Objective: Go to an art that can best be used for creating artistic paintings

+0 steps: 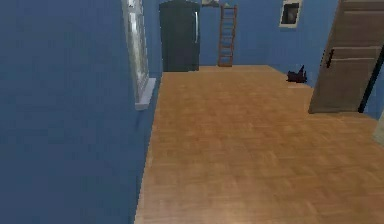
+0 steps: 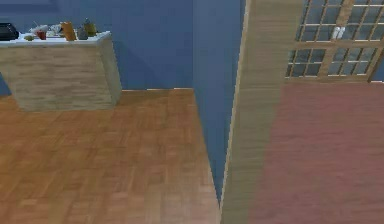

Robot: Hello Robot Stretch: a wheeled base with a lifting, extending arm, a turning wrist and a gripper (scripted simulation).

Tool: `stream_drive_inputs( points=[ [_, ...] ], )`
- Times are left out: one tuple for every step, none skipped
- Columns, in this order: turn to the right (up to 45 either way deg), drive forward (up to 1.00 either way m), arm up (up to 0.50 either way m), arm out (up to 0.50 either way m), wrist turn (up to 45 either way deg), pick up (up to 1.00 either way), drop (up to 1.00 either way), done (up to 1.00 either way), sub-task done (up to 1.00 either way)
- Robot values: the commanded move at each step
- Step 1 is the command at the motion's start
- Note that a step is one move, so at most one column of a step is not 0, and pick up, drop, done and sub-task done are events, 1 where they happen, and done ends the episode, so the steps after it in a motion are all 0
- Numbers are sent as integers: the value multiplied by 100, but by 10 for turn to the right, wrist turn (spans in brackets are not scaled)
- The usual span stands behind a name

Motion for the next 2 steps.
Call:
stream_drive_inputs(
  points=[
    [450, 0, 0, 0, 0, 0, 0, 0, 0],
    [120, 0, 0, 0, 0, 0, 0, 0, 0]
  ],
)
